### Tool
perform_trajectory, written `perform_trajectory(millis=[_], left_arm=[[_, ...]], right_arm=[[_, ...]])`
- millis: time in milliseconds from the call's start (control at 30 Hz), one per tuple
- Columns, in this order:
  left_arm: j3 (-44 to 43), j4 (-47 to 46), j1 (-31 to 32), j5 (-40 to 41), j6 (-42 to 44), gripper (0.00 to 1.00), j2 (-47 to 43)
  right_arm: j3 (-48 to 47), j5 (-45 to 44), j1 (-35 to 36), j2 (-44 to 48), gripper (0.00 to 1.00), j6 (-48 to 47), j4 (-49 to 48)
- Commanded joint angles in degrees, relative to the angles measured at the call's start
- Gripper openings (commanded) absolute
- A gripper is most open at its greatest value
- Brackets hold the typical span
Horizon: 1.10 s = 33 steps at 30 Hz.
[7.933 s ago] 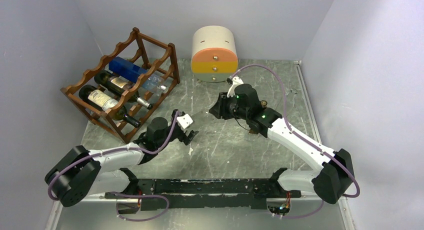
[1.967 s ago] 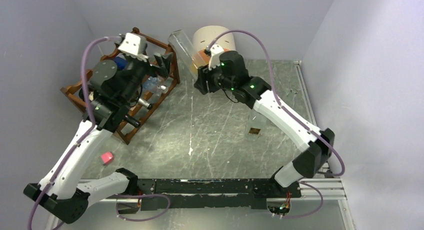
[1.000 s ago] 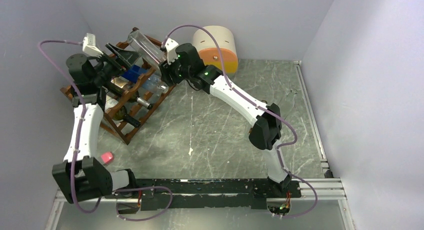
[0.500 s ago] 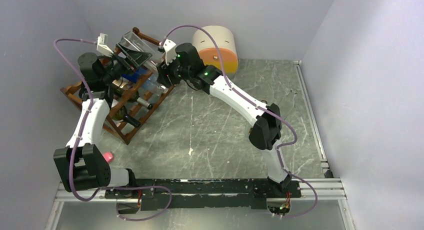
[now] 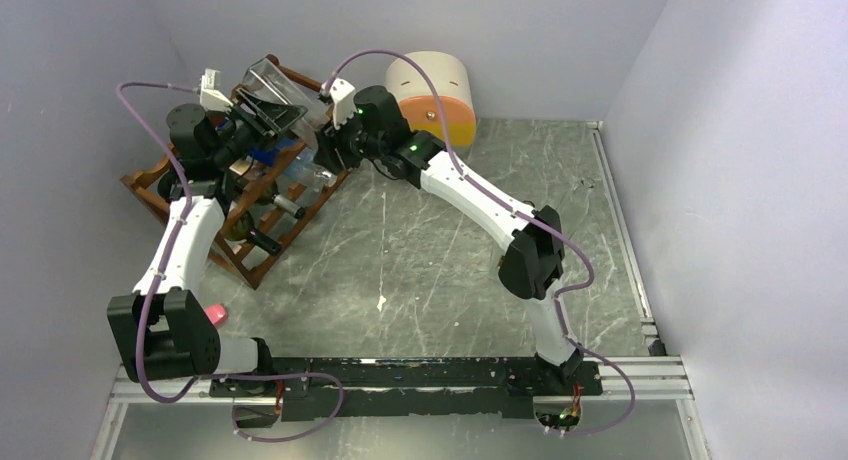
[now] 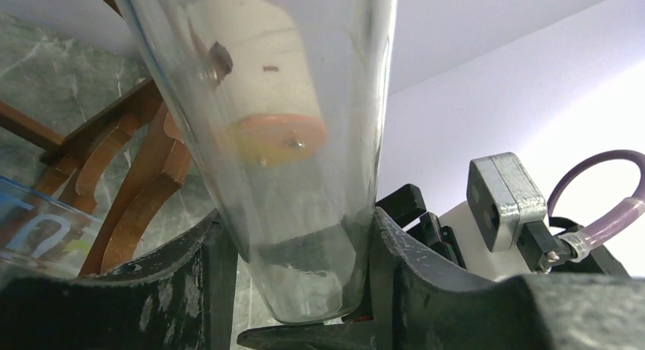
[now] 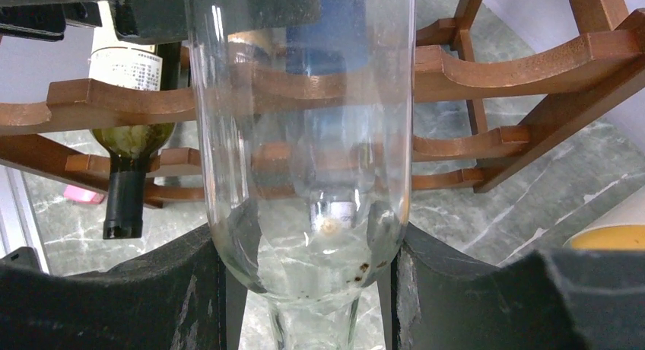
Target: Put the wine bottle on the wine rack
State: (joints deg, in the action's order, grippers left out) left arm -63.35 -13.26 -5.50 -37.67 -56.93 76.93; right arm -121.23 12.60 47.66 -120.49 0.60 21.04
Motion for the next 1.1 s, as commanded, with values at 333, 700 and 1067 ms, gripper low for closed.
perform_trajectory(millis=[333, 700, 1067], left_arm=[[-6.79, 1.99, -2.92, 0.95, -3.54, 0.07, -0.65], [-13.49, 7.71, -8.95, -2.28, -5.02, 0.07, 4.05], [-20.78, 15.55, -12.8, -7.62, -3.0, 0.07, 10.36]], right_arm=[[9.05, -1.5, 0.18, 10.49, 0.76, 2.02, -9.78], [22.62, -10.41, 0.26, 25.72, 0.92, 7.64, -18.39], [38.54, -7.15, 0.24, 42.03, 0.91, 12.47, -25.55]])
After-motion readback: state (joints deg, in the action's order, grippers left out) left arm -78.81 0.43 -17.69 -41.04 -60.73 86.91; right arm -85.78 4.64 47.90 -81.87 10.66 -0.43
